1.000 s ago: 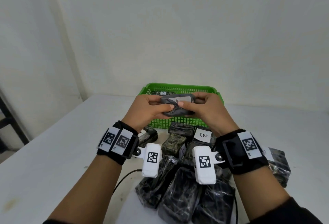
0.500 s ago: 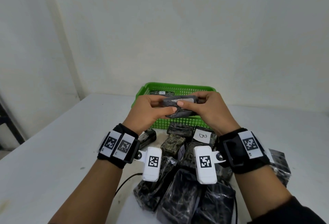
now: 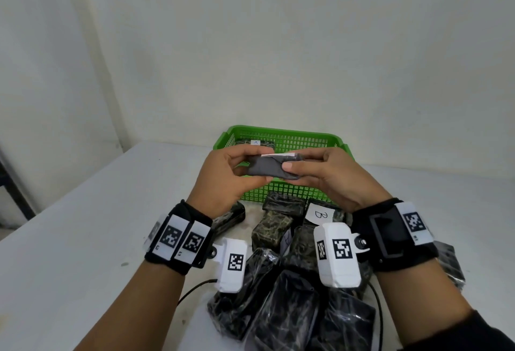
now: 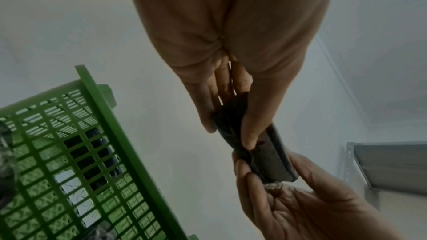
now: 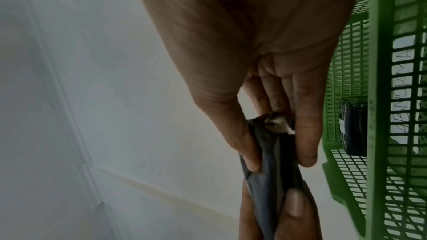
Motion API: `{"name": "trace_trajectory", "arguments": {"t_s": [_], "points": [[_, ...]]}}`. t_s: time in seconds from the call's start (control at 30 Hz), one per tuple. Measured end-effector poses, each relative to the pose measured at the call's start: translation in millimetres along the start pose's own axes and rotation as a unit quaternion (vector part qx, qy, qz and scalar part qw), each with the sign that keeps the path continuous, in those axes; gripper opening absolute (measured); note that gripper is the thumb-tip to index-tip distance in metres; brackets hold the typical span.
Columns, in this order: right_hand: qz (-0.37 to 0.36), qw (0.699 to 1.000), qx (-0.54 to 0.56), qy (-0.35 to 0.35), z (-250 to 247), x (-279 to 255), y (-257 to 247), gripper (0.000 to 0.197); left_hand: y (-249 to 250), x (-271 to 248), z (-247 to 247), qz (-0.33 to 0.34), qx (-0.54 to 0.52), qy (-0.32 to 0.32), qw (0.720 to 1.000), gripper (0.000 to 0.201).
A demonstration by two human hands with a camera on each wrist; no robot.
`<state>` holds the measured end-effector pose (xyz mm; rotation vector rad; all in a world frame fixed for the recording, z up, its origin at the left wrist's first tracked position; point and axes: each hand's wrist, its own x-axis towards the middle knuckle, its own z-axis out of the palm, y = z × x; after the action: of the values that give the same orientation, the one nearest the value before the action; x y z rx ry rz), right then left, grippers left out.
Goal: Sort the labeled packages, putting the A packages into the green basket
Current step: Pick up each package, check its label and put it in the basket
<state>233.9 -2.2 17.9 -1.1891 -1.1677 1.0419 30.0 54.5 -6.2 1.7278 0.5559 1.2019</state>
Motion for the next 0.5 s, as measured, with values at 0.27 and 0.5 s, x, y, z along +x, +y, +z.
{"name": "trace_trajectory", "arguments": {"t_s": [0.27,0.5], "points": [[-0.046,0.994,-0.095,0.037,15,0,7,0.024,-1,-4,1,0.014,0.024,-0.002,1.0,0.045],[-0.04,0.999,-0.02,0.0,11,-2,-2,0.046,9,-3,-5,0.029,0.004,0.045,0.999,0.043]]}}
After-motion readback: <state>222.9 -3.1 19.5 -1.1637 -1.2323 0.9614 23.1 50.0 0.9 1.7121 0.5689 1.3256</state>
